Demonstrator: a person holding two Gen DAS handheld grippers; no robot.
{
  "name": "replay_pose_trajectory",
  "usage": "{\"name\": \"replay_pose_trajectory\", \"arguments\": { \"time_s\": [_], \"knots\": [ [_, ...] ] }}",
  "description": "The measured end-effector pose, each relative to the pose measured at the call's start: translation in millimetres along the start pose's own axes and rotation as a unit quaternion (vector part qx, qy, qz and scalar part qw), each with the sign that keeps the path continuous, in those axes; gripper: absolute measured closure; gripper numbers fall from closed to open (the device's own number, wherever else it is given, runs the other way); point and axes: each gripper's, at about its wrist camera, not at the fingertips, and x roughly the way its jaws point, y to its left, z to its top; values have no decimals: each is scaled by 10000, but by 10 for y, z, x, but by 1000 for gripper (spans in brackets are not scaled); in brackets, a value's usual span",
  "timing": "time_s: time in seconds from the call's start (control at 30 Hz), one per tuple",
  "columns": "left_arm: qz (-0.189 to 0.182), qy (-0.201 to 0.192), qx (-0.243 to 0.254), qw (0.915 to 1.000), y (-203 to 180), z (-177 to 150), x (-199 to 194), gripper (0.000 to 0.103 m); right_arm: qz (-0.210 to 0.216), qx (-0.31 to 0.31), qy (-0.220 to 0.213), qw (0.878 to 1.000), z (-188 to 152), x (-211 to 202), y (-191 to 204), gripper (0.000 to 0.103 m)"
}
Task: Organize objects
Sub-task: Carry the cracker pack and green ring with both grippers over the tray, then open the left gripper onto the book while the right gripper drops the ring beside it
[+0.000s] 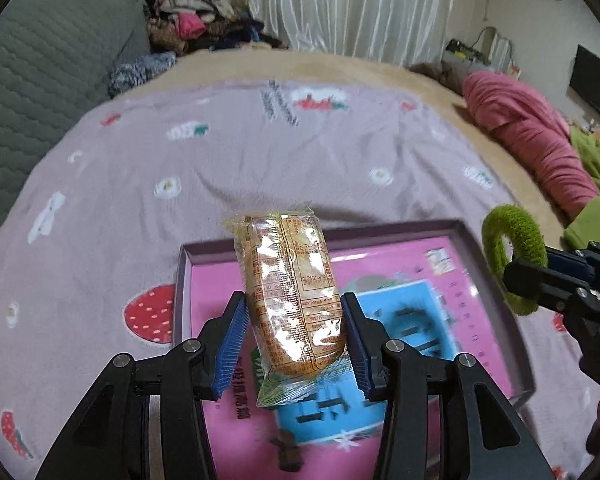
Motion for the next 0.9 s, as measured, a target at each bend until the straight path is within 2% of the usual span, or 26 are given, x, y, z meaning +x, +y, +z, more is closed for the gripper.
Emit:
{"name": "replay_pose_trajectory", "arguments": {
  "time_s": [0.1, 0.27, 0.37, 0.63, 0.8, 0.9],
  "knots": [
    [-50, 84, -97, 9999, 97, -42, 172, 54, -23, -41, 372, 9993, -23, 299, -22, 86],
    [-22, 184, -87, 9998, 111, -129, 385, 54, -596, -409, 756, 9945, -79, 683, 4, 85],
    [21, 207, -105, 9997, 120, -123, 447, 54, -756, -397, 902, 9923, -82, 877, -34, 85],
    [14, 353, -313, 9989, 260, -152, 596, 54, -600, -178, 1070, 9923, -134, 1108, -92, 85],
    [115, 300, -316, 9990, 287, -141, 610, 54, -527, -82, 1044, 9931, -135, 1132, -109, 85],
    [110, 218, -310, 9992, 284, -133, 570, 53, -563, -63, 1025, 9931, -131, 1109, -137, 80]
  ]
}}
